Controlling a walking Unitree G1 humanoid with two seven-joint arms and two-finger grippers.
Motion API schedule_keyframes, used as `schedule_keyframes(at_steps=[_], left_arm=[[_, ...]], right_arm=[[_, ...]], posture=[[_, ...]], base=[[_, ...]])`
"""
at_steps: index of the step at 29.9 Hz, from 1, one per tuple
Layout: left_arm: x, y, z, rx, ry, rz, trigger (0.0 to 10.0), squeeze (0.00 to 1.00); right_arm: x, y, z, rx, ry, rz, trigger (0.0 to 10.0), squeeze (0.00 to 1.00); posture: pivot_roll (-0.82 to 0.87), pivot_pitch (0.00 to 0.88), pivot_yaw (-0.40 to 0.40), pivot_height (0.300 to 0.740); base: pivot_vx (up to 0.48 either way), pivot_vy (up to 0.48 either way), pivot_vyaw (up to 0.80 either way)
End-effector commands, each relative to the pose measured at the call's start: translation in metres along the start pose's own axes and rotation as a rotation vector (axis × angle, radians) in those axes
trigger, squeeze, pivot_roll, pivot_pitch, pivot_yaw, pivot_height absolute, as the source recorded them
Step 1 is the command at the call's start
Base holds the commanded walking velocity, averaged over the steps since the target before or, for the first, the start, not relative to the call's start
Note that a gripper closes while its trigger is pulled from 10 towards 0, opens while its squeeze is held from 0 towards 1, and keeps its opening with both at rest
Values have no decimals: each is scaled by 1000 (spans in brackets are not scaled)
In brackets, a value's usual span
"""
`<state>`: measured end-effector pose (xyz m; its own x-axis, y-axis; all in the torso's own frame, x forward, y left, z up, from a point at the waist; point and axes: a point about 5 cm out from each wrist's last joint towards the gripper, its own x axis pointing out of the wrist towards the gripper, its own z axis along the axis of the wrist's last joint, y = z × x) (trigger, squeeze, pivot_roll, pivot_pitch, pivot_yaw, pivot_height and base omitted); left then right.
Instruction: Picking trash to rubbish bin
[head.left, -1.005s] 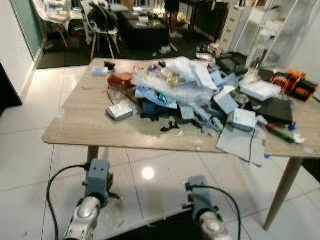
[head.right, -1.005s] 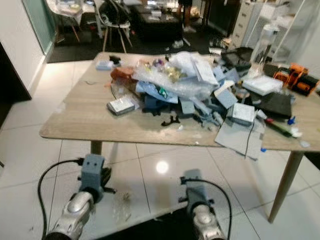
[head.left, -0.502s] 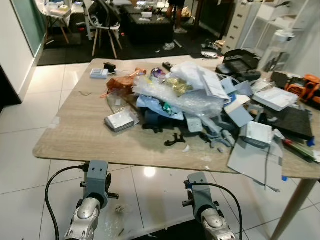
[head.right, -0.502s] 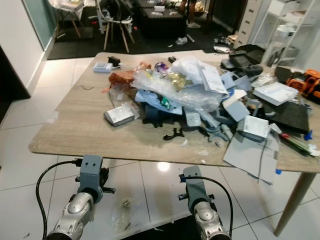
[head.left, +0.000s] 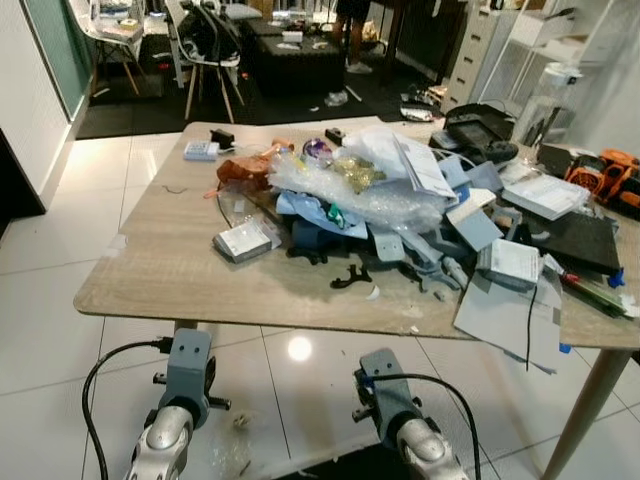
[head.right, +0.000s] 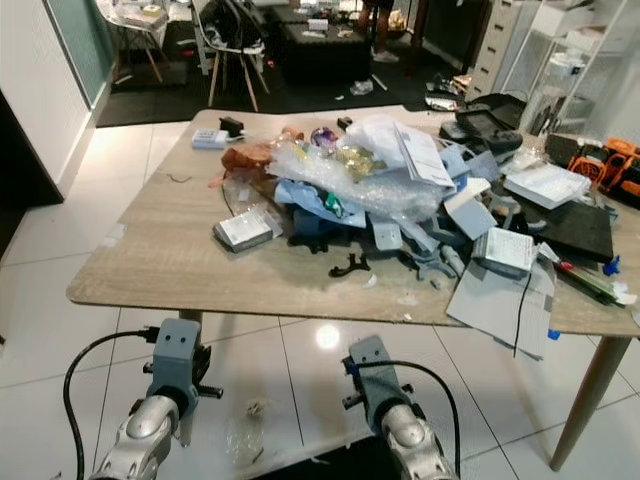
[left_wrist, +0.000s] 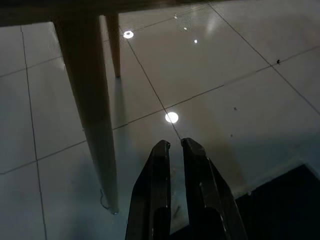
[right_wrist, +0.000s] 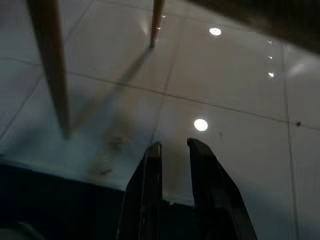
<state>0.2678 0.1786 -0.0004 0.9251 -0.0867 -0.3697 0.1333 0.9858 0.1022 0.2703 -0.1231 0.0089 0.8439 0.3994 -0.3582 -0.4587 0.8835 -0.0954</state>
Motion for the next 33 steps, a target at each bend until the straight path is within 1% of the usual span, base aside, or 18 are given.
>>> schedule_keyframes(at_steps=[1,4,6,8,10,11,13,15,18,20,21,23,25,26,27,28,31,33], left_arm=[[-5,2,-9,60,35,-27,10000,0],[-8,-3,-15,137,47,-100,10000,0],[-8,-3,-15,137,47,-100,10000,0],[-15,-6,-16,150,15,-189,10000,0],[-21,-7,-9,99,-57,-262,10000,0],[-21,-7,-9,99,-57,-262,10000,0],[-26,-7,5,59,-138,-323,10000,0],[-27,-4,19,40,-197,-352,10000,0],[-26,1,26,52,-226,-343,10000,0],[-19,19,44,76,-273,-264,10000,0],[-13,31,58,71,-307,-192,10000,0],[-11,35,63,63,-321,-175,10000,0],[-6,35,76,62,-348,-166,10000,0],[-4,31,81,74,-350,-175,10000,0],[-2,26,89,79,-371,-188,10000,0],[-2,21,94,77,-386,-201,10000,0],[1,6,109,77,-433,-229,10000,0],[2,2,114,92,-443,-229,10000,0]], right_arm=[[-4,3,0,-21,18,72,10000,0],[-14,3,14,-62,-20,162,10000,0],[-14,3,14,-62,-20,162,10000,0],[-25,2,38,-54,-105,238,10000,0],[-35,1,66,-41,-196,299,10000,0],[-35,1,66,-41,-196,299,10000,0],[-42,-6,96,-48,-293,303,10000,0],[-43,-18,120,-39,-380,232,10000,0],[-43,-28,130,-38,-415,172,10000,0],[-40,-49,144,-105,-443,21,10000,0],[-37,-66,146,-159,-430,-108,10000,0],[-37,-71,146,-164,-420,-155,10000,0],[-31,-89,136,-117,-345,-277,10000,0],[-28,-95,130,-96,-321,-300,10000,192],[-26,-102,125,-71,-289,-339,10000,749],[-25,-104,123,-53,-277,-342,10000,1000],[-16,-100,126,-42,-316,-279,10000,1000],[-12,-98,125,-41,-310,-262,10000,1000]], posture=[[31,59,-6,740],[26,65,-11,740],[26,65,-11,740],[19,70,-6,740],[15,71,-3,740],[15,71,-3,740],[14,71,-3,740],[11,74,-4,740],[12,76,-5,740],[14,79,-8,740],[11,80,-8,740],[10,80,-8,740],[9,83,-5,740],[10,85,-5,740],[14,91,-4,740],[17,95,-4,740],[17,103,0,740],[18,114,3,740]], base=[[0,0,0],[0,0,0],[0,0,0],[0,0,0],[0,0,0],[0,0,0],[0,0,0],[0,0,0],[0,0,0],[0,0,0],[0,0,0],[0,0,0],[0,0,0],[0,0,0],[0,0,0],[0,0,0],[0,0,0],[0,0,0]])
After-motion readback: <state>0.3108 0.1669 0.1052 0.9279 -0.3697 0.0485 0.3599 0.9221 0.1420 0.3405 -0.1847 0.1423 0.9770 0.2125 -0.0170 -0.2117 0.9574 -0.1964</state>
